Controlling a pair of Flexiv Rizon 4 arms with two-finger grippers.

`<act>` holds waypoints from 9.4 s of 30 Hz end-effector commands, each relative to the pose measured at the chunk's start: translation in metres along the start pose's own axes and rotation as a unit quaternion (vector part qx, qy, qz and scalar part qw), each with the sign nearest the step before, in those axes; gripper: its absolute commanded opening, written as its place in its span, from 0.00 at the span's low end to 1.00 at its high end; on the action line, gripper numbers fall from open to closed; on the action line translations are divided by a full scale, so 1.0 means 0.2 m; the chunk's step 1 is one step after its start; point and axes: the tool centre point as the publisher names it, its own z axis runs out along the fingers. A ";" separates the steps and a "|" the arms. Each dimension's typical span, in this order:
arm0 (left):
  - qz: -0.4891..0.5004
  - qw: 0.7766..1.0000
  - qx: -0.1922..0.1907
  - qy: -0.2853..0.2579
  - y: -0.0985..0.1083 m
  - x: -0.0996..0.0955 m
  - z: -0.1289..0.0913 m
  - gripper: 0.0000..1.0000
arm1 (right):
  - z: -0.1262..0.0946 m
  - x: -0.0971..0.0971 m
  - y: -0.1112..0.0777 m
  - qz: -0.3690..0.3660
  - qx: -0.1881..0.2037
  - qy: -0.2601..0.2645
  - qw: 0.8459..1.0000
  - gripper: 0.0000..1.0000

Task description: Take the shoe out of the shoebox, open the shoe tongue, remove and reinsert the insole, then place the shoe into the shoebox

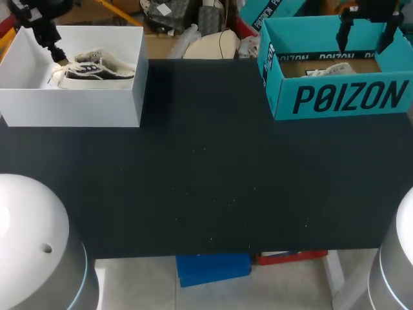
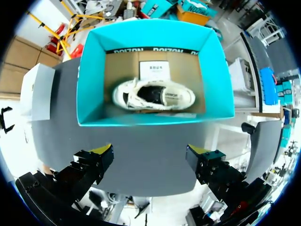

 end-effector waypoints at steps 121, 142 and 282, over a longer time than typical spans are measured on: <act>0.178 0.968 -0.114 0.136 -0.03 -0.50 1.19 0.27 | 0.00 0.00 0.00 0.000 0.000 0.000 1.000 1.00; 0.192 0.975 -0.109 0.027 -0.18 -0.50 0.52 0.00 | 0.00 0.00 0.00 0.000 0.000 0.000 1.000 1.00; 0.125 0.949 0.239 0.163 -0.67 0.83 0.25 1.00 | 0.00 0.00 0.00 0.000 0.000 0.000 1.000 1.00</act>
